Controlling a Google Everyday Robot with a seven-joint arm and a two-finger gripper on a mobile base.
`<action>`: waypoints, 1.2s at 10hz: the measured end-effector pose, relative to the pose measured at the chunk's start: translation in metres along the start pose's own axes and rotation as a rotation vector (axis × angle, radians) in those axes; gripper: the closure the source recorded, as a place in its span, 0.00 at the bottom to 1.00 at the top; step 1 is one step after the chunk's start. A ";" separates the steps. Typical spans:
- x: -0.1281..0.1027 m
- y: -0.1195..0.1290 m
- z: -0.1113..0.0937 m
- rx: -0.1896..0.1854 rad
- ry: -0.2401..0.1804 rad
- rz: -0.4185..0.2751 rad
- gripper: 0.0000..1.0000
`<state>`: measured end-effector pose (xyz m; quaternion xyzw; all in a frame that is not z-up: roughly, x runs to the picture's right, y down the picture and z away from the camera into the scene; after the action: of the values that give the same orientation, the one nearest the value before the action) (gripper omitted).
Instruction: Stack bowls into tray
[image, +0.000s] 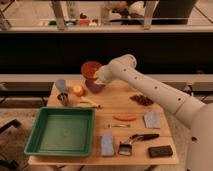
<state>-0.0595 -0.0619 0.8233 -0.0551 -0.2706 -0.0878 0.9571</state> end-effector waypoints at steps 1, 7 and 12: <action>-0.008 -0.005 0.010 0.006 -0.004 -0.019 0.98; 0.012 -0.008 0.034 0.012 0.024 -0.039 0.98; 0.037 0.000 0.039 0.007 0.060 -0.022 0.94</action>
<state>-0.0482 -0.0613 0.8758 -0.0462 -0.2426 -0.0990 0.9640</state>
